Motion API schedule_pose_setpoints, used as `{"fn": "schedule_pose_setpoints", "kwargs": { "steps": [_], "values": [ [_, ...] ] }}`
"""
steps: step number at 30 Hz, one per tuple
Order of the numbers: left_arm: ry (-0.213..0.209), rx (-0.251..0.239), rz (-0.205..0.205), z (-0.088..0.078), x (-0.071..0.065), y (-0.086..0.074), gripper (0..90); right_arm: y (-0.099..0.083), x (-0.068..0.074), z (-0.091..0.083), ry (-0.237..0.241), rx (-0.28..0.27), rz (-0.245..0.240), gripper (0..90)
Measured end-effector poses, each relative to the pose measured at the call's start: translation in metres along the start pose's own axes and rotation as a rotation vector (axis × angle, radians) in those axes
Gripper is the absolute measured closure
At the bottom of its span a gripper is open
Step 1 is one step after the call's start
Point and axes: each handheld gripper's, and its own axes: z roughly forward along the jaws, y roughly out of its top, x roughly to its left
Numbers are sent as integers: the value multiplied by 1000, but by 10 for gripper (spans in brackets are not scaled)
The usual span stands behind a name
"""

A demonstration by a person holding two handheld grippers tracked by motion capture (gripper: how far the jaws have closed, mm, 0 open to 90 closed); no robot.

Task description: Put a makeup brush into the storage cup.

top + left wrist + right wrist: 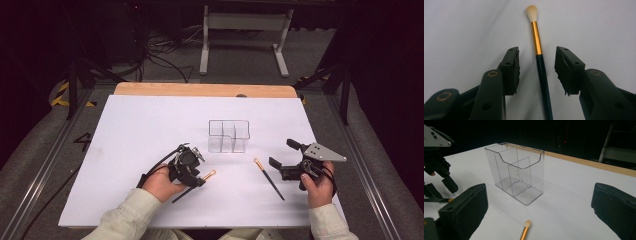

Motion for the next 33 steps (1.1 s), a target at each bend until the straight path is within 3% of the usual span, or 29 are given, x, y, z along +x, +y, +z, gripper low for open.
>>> {"fn": "schedule_pose_setpoints", "kwargs": {
  "steps": [6,18,33],
  "values": [
    [23,44,12,1,-3,1,627,0,0,0,-3,0,1,12],
    [48,81,22,1,-4,3,731,-1,0,1,4,5,5,11],
    [59,141,-13,3,-2,12,818,-2,0,2,11,9,6,11]
  ]
}}
